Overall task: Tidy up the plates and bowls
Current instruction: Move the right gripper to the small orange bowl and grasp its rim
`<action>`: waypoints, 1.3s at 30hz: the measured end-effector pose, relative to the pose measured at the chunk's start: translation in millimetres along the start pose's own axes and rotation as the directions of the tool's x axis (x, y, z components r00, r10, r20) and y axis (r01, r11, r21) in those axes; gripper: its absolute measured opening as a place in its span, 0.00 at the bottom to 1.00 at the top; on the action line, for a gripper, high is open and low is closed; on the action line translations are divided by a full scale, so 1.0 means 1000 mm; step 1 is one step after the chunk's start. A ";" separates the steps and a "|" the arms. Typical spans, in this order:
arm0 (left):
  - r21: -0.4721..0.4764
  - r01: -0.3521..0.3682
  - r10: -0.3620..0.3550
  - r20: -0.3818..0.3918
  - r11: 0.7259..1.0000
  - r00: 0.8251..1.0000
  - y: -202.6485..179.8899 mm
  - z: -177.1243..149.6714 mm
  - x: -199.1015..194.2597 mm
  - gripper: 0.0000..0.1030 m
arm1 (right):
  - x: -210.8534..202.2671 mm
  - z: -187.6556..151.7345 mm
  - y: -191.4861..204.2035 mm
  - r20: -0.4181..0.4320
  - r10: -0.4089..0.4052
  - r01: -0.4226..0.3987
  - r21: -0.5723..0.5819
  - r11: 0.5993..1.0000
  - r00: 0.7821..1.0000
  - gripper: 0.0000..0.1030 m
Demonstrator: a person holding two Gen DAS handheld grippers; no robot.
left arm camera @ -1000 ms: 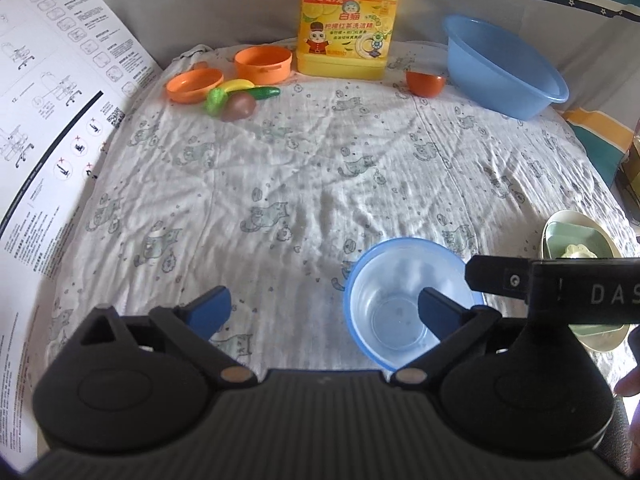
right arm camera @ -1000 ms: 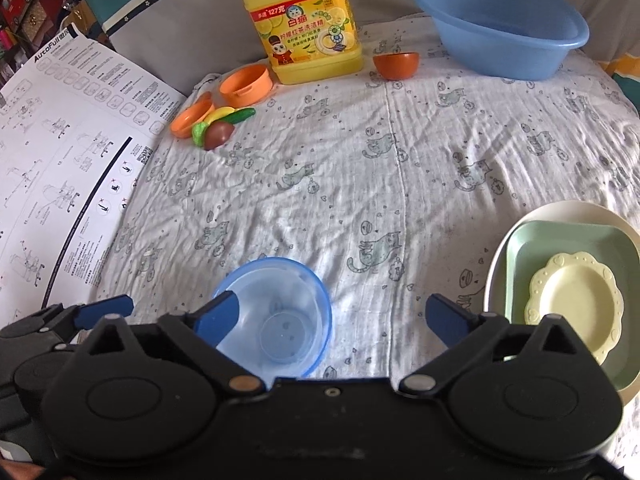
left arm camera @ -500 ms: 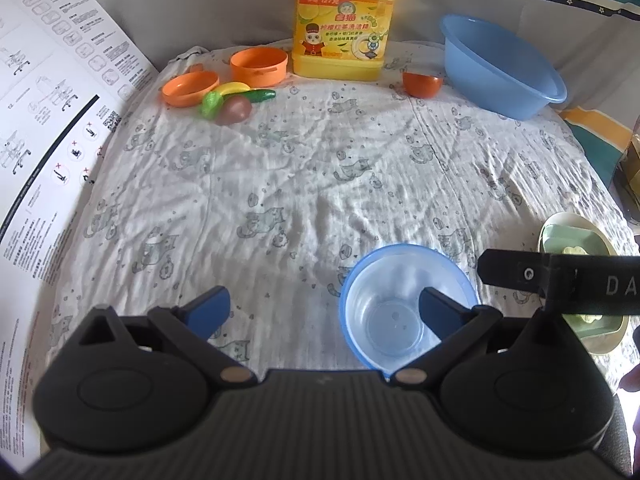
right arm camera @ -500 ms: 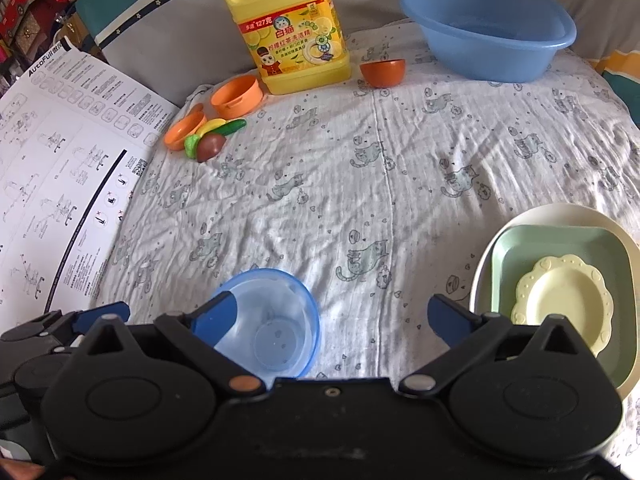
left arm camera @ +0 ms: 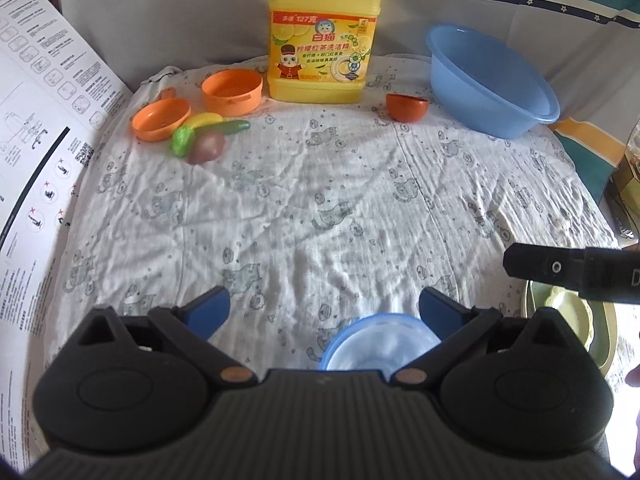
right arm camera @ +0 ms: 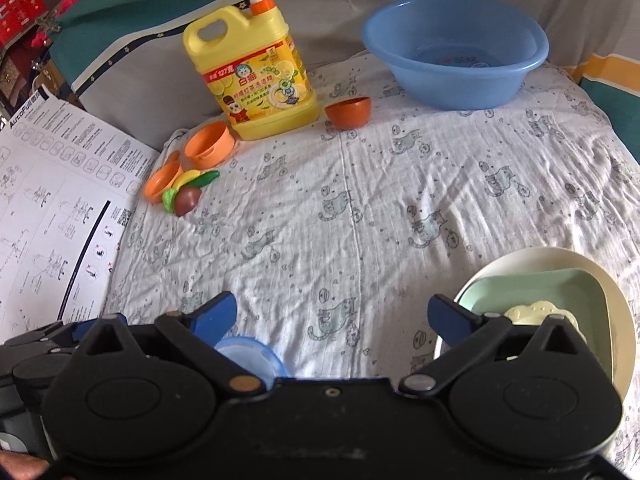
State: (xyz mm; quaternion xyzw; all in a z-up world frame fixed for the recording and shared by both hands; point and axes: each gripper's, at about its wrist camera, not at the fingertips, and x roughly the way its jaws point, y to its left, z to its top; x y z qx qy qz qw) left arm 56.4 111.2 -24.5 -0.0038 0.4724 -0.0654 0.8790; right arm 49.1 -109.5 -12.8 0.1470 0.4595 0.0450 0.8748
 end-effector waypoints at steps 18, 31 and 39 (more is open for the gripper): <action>-0.032 -0.010 0.012 0.043 0.999 0.999 -0.031 0.139 0.077 1.00 | 0.058 0.135 -0.046 0.091 -0.030 0.007 0.242 0.970 0.995 0.88; -0.063 0.006 -0.005 0.014 0.998 1.000 -0.023 0.185 0.158 0.88 | 0.154 0.171 -0.055 0.055 -0.012 -0.012 0.411 0.911 0.998 0.37; -0.089 0.065 -0.064 0.023 0.994 0.998 -0.018 0.191 0.177 0.77 | 0.190 0.187 -0.052 0.047 -0.011 -0.007 0.376 0.927 0.999 0.10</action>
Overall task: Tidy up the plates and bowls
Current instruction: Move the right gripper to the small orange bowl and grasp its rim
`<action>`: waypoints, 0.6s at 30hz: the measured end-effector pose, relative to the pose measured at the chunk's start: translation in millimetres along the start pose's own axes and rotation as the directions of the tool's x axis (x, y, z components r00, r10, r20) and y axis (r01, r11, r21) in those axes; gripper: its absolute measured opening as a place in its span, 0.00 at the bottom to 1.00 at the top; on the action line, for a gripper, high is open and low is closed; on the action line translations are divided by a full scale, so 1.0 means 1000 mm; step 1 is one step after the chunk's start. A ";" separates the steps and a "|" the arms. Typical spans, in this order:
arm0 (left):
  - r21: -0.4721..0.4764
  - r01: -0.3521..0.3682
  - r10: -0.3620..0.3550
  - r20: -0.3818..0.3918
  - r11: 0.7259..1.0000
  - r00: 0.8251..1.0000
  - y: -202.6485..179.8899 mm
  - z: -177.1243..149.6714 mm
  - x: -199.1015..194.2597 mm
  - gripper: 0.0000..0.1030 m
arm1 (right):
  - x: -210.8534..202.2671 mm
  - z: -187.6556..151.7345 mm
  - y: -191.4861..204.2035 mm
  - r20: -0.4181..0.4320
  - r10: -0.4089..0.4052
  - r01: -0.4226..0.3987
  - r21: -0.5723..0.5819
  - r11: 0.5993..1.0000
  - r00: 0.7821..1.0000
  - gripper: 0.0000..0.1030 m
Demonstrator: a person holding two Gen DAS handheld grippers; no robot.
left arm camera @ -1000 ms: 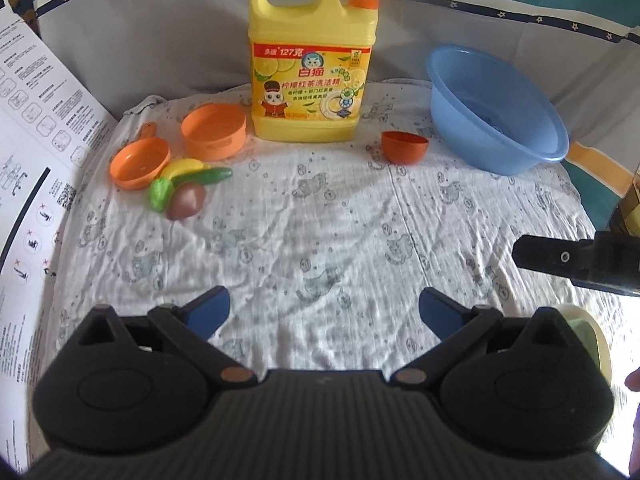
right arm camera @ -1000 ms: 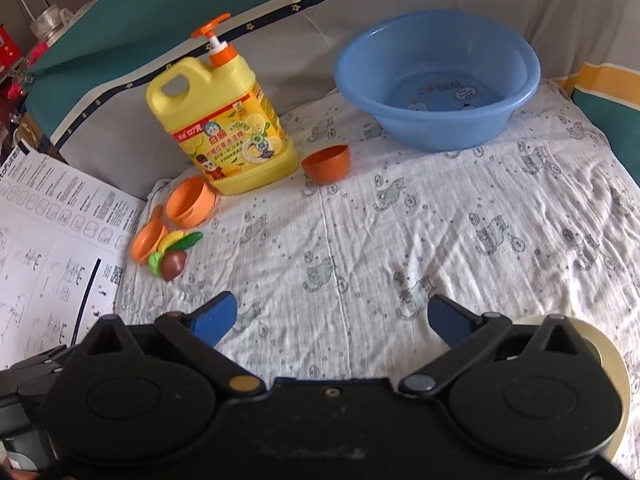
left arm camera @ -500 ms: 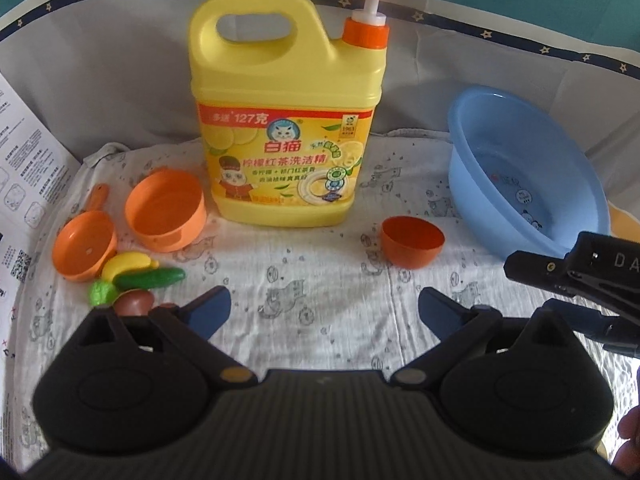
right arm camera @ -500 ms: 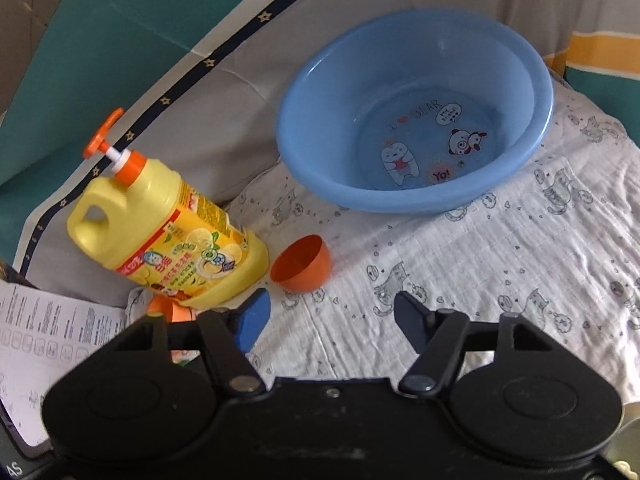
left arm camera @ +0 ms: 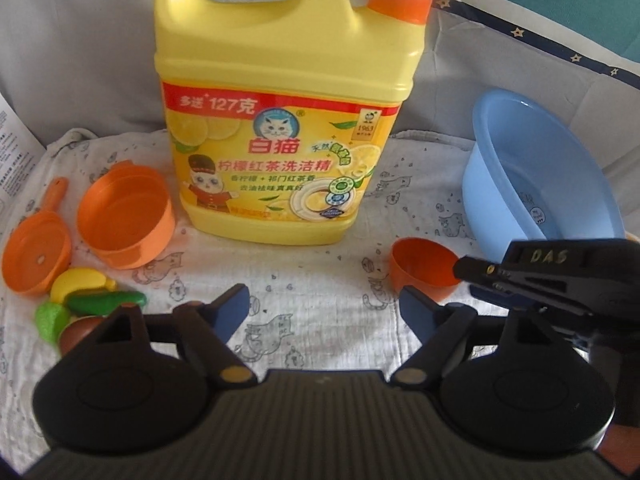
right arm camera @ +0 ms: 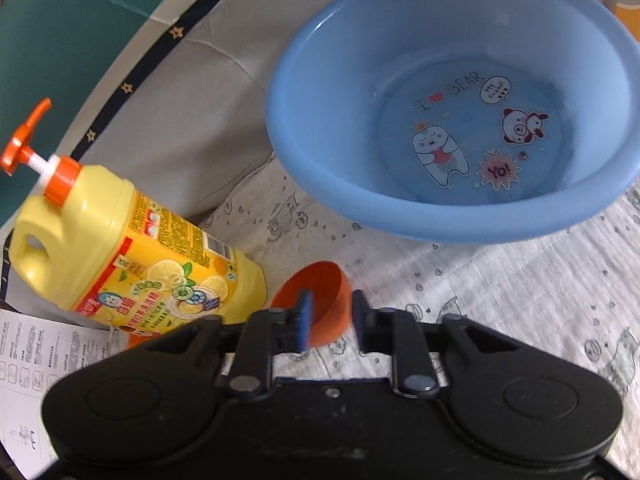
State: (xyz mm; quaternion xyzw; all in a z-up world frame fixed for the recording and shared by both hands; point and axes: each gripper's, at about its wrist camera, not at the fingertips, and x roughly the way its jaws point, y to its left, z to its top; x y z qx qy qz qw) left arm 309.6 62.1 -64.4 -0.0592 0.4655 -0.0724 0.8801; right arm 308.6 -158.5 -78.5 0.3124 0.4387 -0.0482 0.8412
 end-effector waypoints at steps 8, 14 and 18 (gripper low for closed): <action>0.069 0.046 -0.046 0.006 0.997 0.999 -0.024 0.000 0.010 0.71 | -0.003 -0.007 -0.014 -0.020 0.020 -0.021 -0.057 0.998 1.000 0.07; 0.113 0.024 -0.024 -0.007 0.993 1.000 -0.042 0.003 0.026 0.59 | -0.001 -0.004 -0.026 -0.032 0.027 -0.028 -0.050 0.998 0.999 0.07; 0.141 0.035 -0.031 -0.033 0.989 0.999 -0.051 0.007 0.041 0.38 | 0.004 -0.004 -0.034 -0.036 0.036 -0.037 -0.027 0.999 0.999 0.07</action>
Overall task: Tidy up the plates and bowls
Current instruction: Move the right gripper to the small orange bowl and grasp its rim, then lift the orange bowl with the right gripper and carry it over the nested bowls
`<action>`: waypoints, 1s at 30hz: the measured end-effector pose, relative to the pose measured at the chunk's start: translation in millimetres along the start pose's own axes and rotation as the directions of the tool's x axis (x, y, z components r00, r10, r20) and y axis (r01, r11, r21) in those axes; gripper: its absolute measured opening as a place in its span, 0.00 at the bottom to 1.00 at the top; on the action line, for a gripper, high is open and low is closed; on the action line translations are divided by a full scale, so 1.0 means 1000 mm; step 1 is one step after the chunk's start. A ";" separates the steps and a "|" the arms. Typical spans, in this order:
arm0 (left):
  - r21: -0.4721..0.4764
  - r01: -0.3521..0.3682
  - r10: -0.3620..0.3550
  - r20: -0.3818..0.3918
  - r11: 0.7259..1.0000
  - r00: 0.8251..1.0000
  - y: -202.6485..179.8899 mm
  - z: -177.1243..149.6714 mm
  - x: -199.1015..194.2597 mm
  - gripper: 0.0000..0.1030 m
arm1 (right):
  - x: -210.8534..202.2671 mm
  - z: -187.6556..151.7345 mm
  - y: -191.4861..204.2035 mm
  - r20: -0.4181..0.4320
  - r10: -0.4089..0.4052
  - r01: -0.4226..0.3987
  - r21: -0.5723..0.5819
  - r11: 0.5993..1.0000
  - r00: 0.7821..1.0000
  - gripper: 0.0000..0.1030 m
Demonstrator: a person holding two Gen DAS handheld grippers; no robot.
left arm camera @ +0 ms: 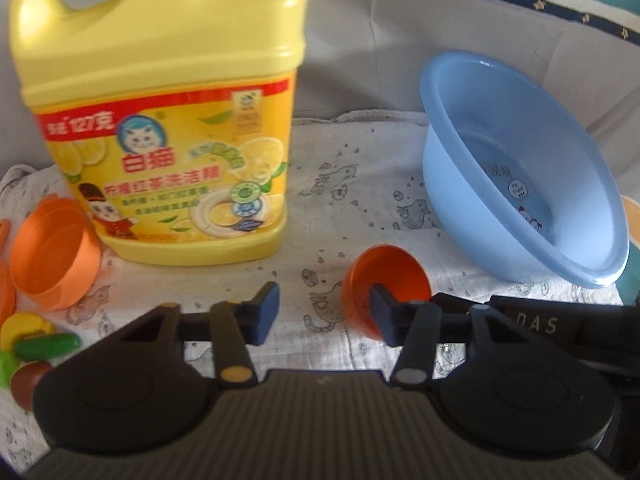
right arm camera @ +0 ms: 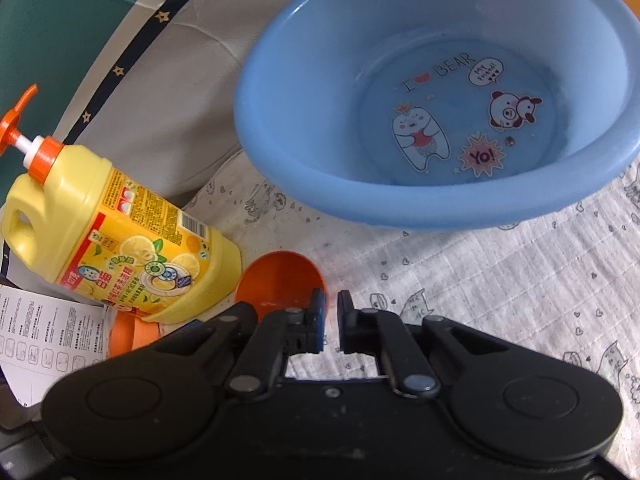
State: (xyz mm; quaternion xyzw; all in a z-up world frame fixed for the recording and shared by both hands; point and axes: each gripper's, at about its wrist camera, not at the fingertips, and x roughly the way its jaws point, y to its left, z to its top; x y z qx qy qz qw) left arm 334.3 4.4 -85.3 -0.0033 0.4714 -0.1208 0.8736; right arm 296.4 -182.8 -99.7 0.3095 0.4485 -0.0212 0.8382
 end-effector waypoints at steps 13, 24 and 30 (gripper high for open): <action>0.075 0.013 -0.010 -0.035 0.997 0.999 -0.005 -0.013 0.017 0.14 | 0.026 -0.003 0.010 -0.005 0.042 -0.042 -0.013 0.999 0.999 0.08; 0.041 0.036 -0.034 -0.054 0.999 0.998 0.000 -0.021 0.010 0.14 | 0.024 -0.008 0.012 -0.020 0.051 -0.052 -0.064 0.997 0.998 0.07; 0.019 0.043 -0.042 -0.066 0.999 0.997 0.004 -0.034 -0.014 0.14 | 0.007 -0.022 0.016 -0.045 0.063 -0.067 -0.090 0.994 0.997 0.07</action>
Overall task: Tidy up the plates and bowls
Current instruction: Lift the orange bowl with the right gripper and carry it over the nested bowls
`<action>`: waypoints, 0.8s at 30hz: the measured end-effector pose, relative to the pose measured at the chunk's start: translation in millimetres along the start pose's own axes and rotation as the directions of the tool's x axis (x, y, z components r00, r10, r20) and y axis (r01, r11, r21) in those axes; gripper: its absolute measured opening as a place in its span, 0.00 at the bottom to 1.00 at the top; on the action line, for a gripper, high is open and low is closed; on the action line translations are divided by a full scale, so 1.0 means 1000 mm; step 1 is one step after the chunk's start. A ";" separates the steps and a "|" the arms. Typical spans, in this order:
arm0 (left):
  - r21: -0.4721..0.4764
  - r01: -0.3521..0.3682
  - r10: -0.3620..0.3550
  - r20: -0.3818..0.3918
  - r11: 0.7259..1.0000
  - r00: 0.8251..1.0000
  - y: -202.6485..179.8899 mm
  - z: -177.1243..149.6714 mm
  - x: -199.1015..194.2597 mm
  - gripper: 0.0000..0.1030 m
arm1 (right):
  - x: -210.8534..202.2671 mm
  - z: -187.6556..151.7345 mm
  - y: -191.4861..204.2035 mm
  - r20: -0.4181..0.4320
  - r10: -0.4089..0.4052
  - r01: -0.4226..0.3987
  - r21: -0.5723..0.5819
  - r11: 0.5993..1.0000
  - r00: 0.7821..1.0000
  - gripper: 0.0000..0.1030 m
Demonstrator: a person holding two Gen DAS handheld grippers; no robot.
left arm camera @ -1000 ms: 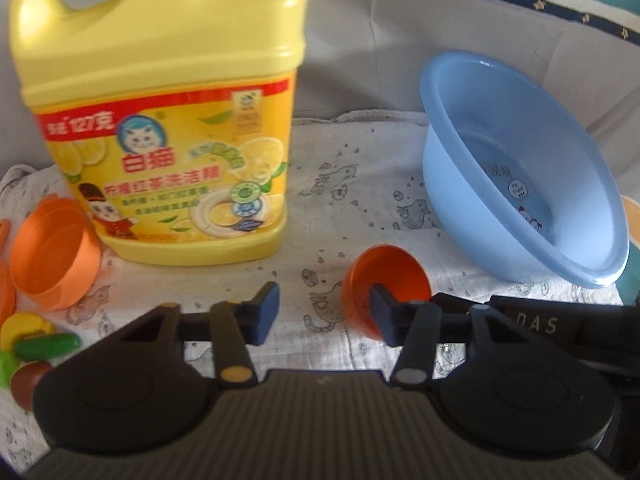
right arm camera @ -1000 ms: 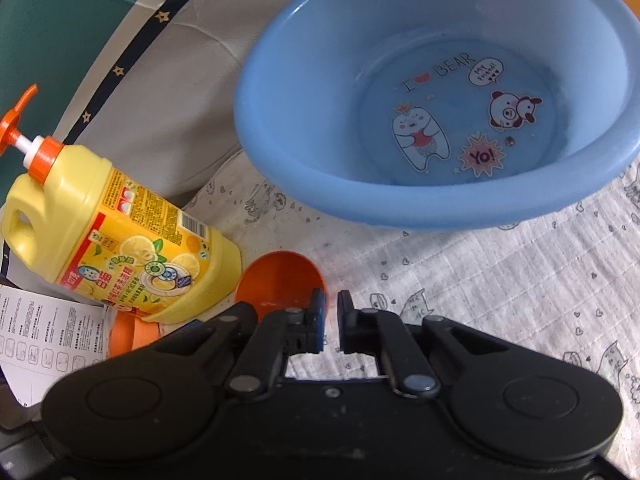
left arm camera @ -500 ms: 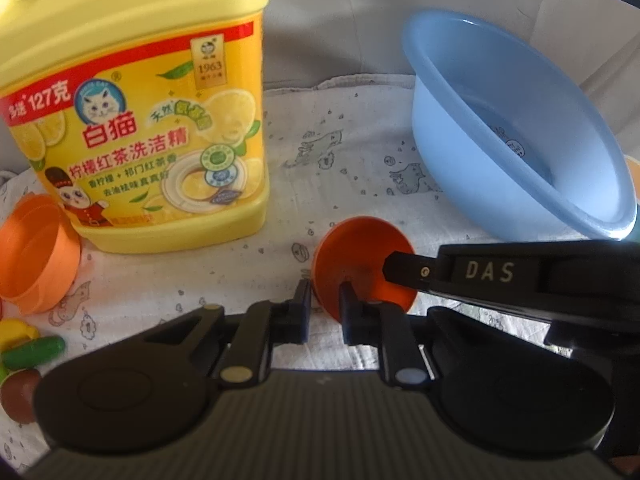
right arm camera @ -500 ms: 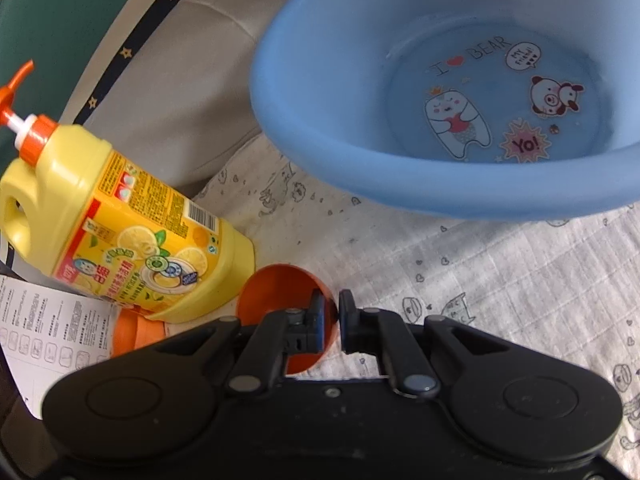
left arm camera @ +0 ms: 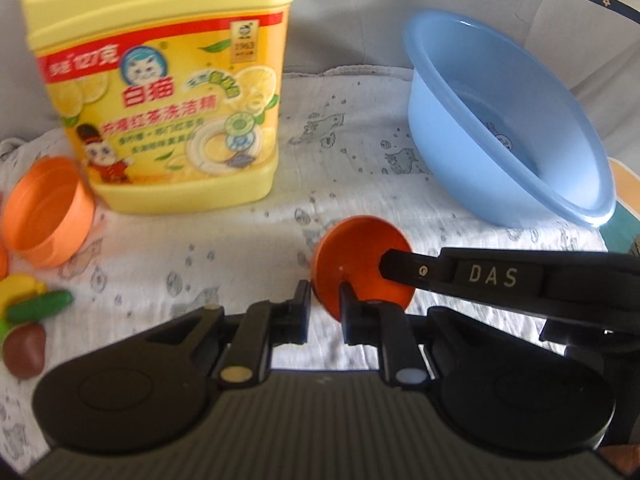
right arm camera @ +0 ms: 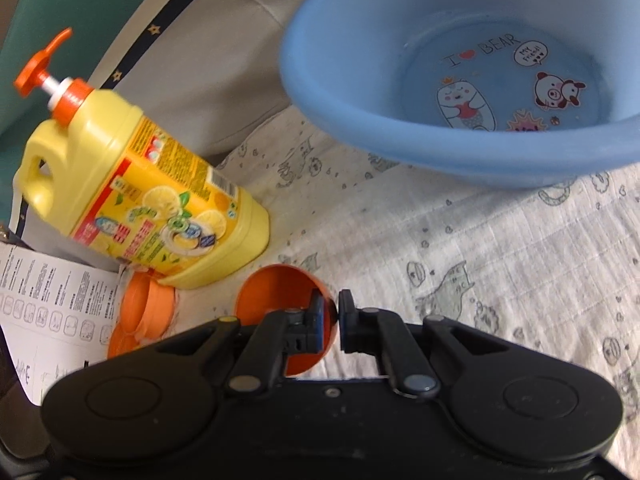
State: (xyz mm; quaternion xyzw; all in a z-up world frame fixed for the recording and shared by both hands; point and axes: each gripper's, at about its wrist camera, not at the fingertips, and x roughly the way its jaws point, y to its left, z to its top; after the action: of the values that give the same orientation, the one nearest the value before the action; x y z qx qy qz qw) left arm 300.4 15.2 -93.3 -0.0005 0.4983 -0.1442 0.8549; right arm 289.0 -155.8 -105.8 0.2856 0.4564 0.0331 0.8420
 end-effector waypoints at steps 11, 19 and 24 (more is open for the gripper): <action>-0.050 -0.003 0.003 -0.008 0.999 1.000 0.005 -0.046 -0.063 0.14 | -0.047 -0.048 0.026 -0.042 0.007 -0.010 -0.070 0.997 0.999 0.07; -0.064 -0.009 0.010 0.017 0.998 1.000 0.004 -0.087 -0.120 0.14 | -0.097 -0.088 0.048 -0.056 0.018 -0.025 -0.129 0.991 0.998 0.07; -0.072 -0.008 0.010 0.031 0.997 0.999 0.003 -0.113 -0.149 0.14 | -0.125 -0.113 0.062 -0.059 0.019 -0.029 -0.168 0.985 0.998 0.07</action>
State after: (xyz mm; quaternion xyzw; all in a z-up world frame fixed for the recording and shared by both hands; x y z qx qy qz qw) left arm 136.5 71.2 -23.9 -0.0313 0.4896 -0.1221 0.8628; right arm 139.9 -92.5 -28.4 0.2177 0.4722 0.0901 0.8494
